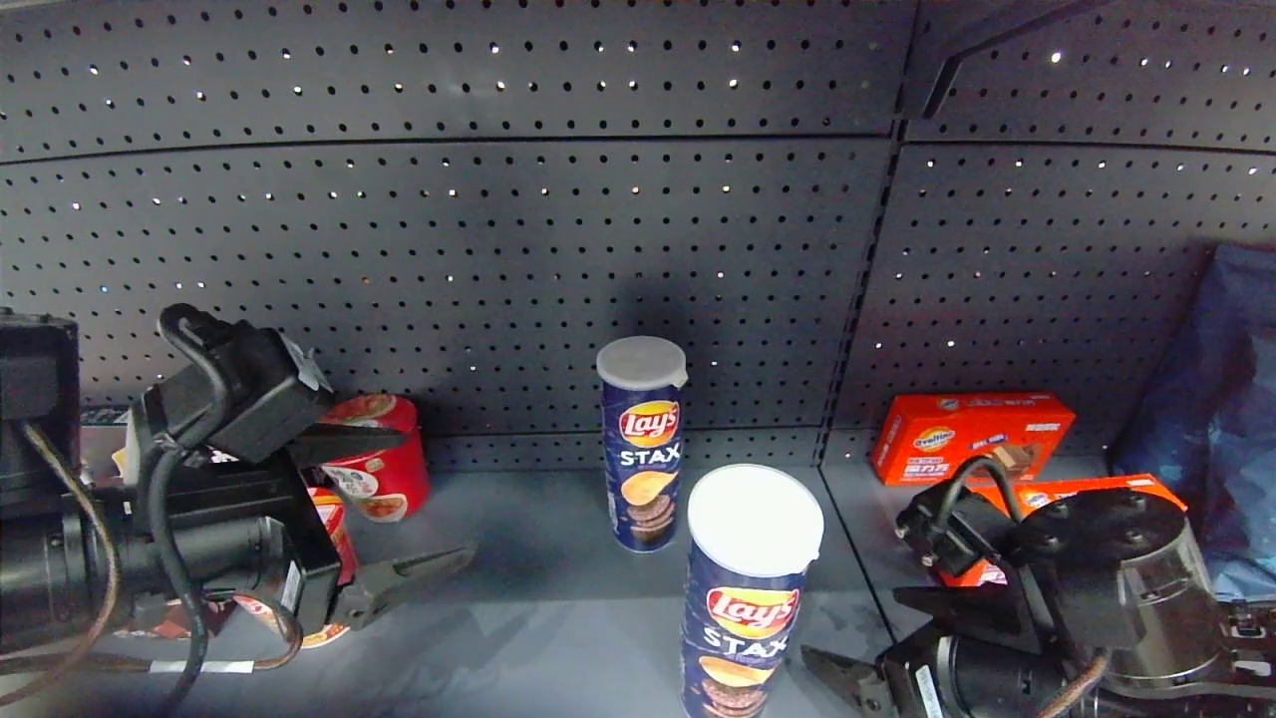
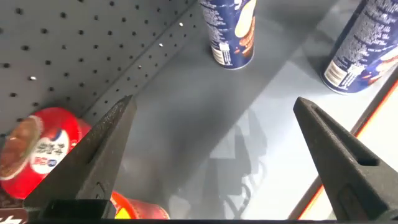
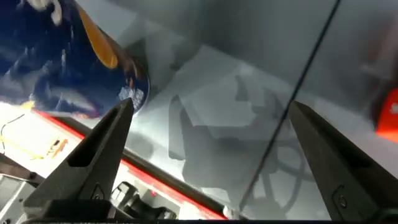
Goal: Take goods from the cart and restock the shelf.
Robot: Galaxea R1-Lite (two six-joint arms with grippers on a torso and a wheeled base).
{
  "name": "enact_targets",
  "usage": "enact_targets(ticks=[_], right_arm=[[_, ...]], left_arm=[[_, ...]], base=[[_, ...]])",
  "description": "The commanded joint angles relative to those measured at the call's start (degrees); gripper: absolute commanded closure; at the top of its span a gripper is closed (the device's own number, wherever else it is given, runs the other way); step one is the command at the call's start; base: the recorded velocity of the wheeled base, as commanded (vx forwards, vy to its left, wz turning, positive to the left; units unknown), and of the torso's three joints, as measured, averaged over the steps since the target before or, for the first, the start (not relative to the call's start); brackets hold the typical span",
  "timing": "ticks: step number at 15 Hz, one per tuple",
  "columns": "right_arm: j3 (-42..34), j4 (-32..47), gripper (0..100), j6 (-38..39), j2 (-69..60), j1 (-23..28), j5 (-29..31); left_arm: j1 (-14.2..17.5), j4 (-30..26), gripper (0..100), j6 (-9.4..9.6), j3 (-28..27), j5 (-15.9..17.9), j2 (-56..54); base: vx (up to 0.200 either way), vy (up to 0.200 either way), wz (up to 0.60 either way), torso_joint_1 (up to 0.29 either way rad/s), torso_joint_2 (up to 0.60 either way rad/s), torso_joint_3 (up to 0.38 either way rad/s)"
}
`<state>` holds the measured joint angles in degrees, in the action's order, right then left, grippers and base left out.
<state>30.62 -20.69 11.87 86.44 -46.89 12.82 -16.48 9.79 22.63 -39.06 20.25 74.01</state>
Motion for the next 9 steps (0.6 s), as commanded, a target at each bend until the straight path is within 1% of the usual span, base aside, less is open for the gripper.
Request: enact_targets(ticks=[1,4,9], right_arm=[[1.72,-0.05,0,-0.01,2.06,-0.31,0.01],[3.74,-0.14,0,-0.01,4.35,-0.31,0.01],[4.97,-0.41,0,-0.01,5.93,-0.58,-0.08]], left_arm=[[0.4,0.05,0,-0.04,0.39,0.05,-1.32],[0.49,0.05,0,-0.04,1.09,0.05,-1.68],[0.84,-0.21,0,-0.04,1.18,0.32,-1.76]], base=[[0.0,0.0,0.0,0.0,0.0,0.0],[0.0,0.0,0.0,0.0,0.0,0.0],[0.0,0.0,0.0,0.0,0.0,0.0]])
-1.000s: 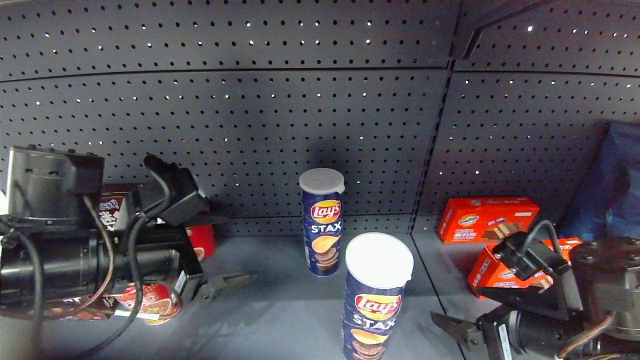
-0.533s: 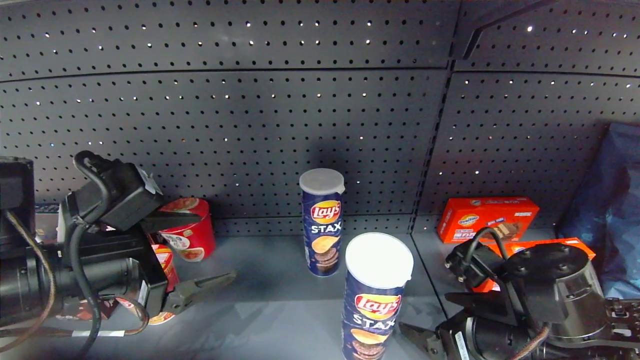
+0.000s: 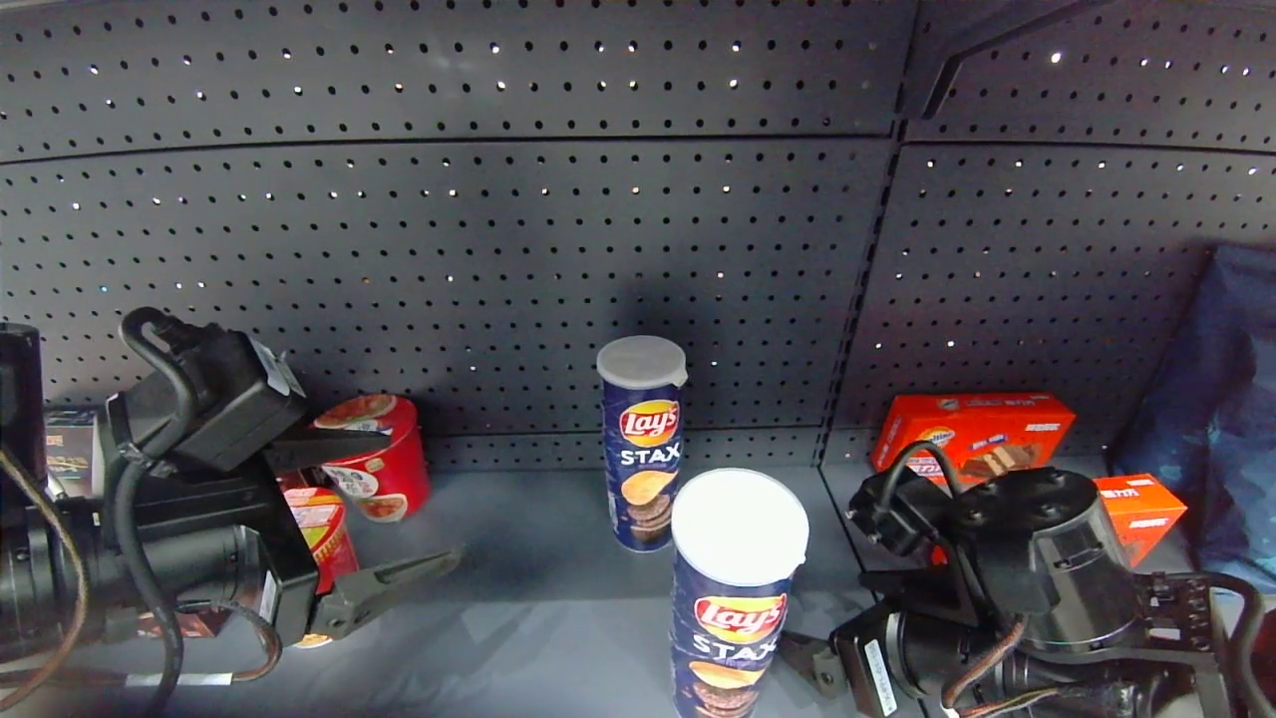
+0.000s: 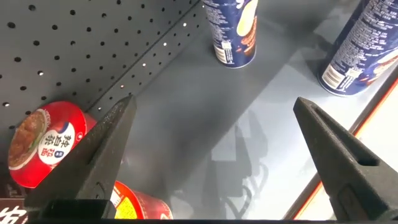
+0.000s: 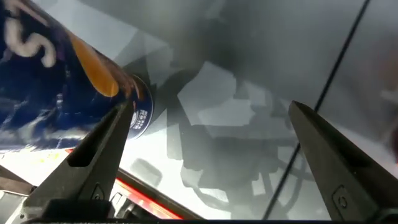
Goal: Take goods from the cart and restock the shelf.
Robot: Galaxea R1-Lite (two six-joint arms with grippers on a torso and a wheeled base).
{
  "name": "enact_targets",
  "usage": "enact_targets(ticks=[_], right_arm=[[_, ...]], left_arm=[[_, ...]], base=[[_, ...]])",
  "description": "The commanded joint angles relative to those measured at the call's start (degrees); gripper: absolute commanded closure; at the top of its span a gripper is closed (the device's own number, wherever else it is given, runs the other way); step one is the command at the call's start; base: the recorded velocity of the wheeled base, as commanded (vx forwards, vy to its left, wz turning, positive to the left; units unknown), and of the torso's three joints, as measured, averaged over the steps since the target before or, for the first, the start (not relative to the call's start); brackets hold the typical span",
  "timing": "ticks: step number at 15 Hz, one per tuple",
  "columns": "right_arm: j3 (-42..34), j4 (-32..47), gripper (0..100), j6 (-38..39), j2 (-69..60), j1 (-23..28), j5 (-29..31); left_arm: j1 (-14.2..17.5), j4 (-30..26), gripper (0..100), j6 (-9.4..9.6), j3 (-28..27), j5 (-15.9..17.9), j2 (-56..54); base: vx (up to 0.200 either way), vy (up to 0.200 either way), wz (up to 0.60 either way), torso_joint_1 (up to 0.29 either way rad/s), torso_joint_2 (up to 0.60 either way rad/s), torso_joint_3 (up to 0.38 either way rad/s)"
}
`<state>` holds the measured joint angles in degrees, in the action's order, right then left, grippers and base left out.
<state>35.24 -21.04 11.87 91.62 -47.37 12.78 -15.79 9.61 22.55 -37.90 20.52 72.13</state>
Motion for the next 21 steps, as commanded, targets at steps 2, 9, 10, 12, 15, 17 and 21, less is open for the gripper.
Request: enact_targets(ticks=[2,9,10,12,15,17,21], right_arm=[[1.06,-0.05,0,-0.01,1.54,-0.18,-0.12],[3.96,-0.14,0,0.26,4.53,-1.93,-0.21],[4.22,-0.23,0,0.26,4.88,-2.2,-0.21],[4.22,-0.23,0,0.34,5.06,-2.29,-0.12],[2.46,-0.14,0,0.43,3.47,-2.11,-0.03],[1.67,-0.23,0,0.43,3.03,-2.2,-0.03],[2.46,-0.4,0,0.43,3.56,-2.73,-0.12]], left_arm=[[0.14,-0.03,0,0.04,0.02,0.14,0.11],[0.14,0.06,0,0.04,0.11,0.23,0.2],[0.14,0.24,0,0.04,0.28,0.23,0.2],[0.14,0.24,0,0.04,0.81,0.23,0.2],[0.32,0.33,0,0.04,1.07,0.31,0.29],[0.14,0.33,0,0.04,0.99,0.31,0.47],[0.14,0.33,0,0.12,1.16,0.31,0.47]], base=[[0.0,0.0,0.0,0.0,0.0,0.0],[0.0,0.0,0.0,0.0,0.0,0.0],[0.0,0.0,0.0,0.0,0.0,0.0],[0.0,0.0,0.0,0.0,0.0,0.0],[0.0,0.0,0.0,0.0,0.0,0.0],[0.0,0.0,0.0,0.0,0.0,0.0],[0.0,0.0,0.0,0.0,0.0,0.0]])
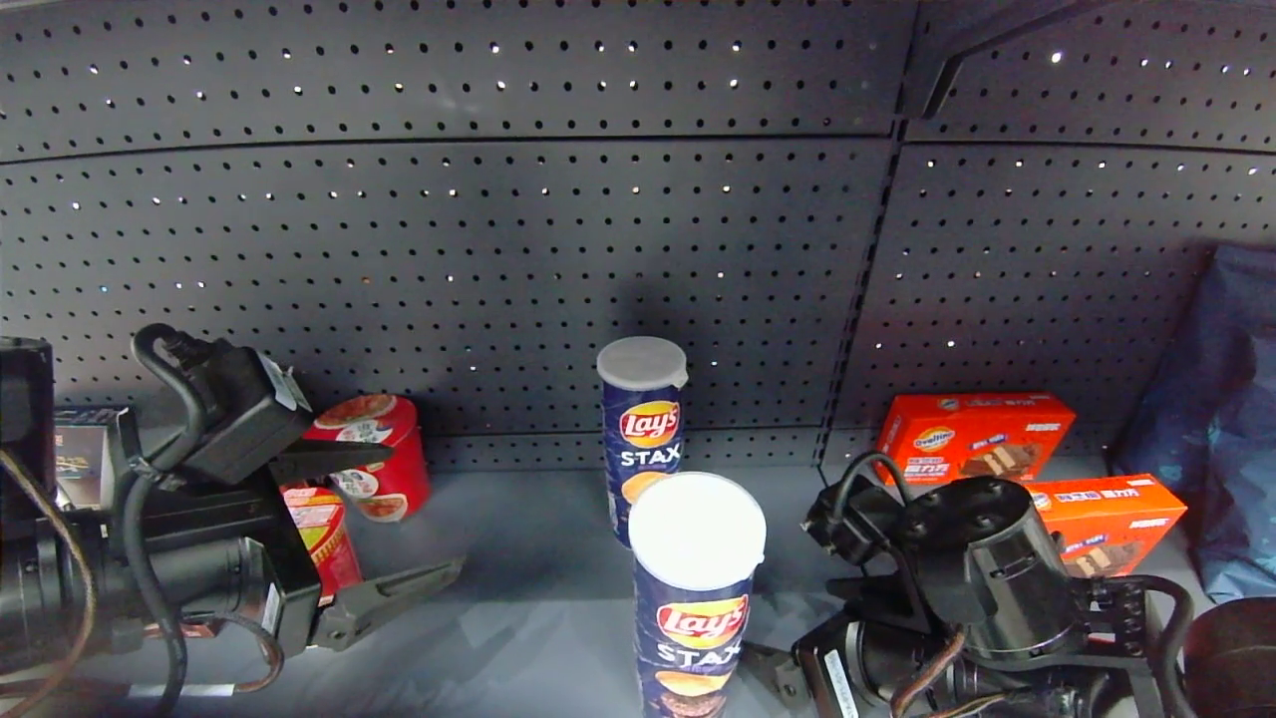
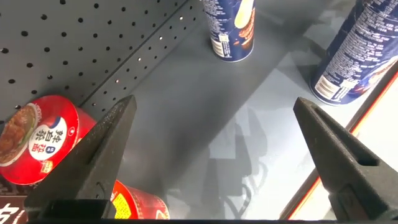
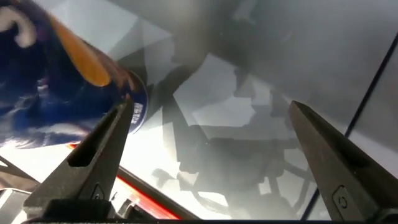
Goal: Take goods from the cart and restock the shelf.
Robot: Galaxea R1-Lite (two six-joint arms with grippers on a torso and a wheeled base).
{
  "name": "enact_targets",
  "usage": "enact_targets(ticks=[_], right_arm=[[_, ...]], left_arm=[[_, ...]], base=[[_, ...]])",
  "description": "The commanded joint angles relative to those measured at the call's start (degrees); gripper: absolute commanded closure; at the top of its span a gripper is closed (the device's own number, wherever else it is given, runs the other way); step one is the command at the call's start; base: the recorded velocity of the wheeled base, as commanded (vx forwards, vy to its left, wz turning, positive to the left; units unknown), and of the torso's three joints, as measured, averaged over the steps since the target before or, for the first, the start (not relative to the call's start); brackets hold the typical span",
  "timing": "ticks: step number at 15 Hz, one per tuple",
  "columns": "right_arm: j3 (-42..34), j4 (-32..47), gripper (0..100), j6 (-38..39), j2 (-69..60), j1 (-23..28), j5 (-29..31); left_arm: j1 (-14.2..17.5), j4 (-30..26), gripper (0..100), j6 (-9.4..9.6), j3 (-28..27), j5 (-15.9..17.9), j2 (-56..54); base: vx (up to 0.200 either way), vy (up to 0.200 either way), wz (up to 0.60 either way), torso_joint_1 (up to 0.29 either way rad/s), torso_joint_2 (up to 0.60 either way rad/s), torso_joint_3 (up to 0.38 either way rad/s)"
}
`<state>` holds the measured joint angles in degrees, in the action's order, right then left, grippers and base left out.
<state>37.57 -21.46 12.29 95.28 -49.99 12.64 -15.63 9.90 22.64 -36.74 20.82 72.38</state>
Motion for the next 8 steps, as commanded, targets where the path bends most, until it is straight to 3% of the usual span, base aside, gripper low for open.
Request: enact_targets(ticks=[1,8], right_arm=[[0.13,-0.61,0,-0.07,0.26,-0.63,-0.07],[0.75,-1.04,0,-0.16,1.22,-1.16,-0.16]], left_arm=[[-0.02,0.03,0,-0.05,0.0,0.01,0.13],[-0.02,0.03,0,0.04,0.44,0.01,0.13]], base=[[0.0,0.0,0.0,0.0,0.0,0.0],[0.0,0.0,0.0,0.0,0.0,0.0]])
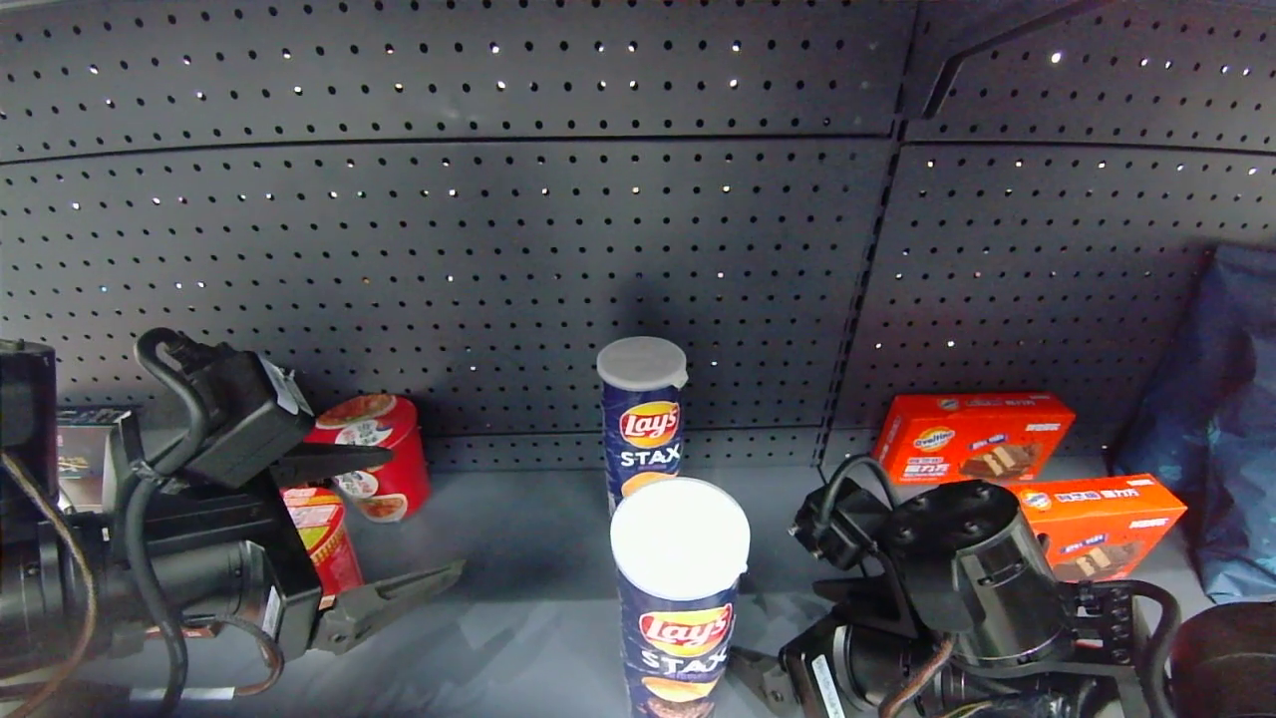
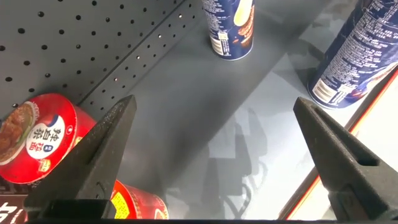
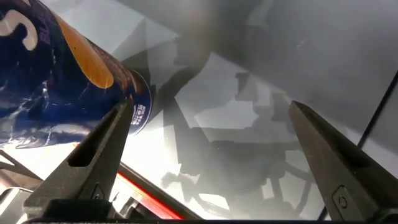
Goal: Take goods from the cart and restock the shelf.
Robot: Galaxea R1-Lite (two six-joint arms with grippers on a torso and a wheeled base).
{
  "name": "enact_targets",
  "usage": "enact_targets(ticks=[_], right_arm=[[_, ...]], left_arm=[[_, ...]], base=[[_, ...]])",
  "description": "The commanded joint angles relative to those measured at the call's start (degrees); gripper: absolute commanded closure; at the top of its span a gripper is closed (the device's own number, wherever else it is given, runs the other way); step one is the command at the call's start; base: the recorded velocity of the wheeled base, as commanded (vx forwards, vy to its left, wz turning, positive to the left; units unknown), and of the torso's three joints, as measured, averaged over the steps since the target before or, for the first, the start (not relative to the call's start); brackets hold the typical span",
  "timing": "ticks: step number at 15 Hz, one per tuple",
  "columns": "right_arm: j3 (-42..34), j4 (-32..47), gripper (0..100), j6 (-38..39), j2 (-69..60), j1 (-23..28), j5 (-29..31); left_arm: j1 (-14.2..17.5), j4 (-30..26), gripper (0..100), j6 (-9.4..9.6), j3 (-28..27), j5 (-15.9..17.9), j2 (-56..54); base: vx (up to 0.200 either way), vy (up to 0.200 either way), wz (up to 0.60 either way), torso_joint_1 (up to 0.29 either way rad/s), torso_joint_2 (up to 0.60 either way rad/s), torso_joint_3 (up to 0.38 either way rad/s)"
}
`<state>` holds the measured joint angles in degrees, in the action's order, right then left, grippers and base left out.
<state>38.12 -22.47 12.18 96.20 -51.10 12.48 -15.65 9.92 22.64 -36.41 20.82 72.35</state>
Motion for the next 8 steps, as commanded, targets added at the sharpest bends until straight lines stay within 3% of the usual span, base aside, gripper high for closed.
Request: enact_targets(ticks=[1,8], right_arm=[[0.38,-0.03,0,-0.05,0.66,-0.14,0.0],[1.61,-0.03,0,0.04,2.42,-1.02,0.0]], left_arm=[[0.01,0.01,0,0.04,0.2,0.01,0.07],[0.01,-0.08,0,0.04,0.2,0.01,0.25]], base=[[0.0,0.0,0.0,0.0,0.0,0.0],[0.0,0.0,0.0,0.0,0.0,0.0]])
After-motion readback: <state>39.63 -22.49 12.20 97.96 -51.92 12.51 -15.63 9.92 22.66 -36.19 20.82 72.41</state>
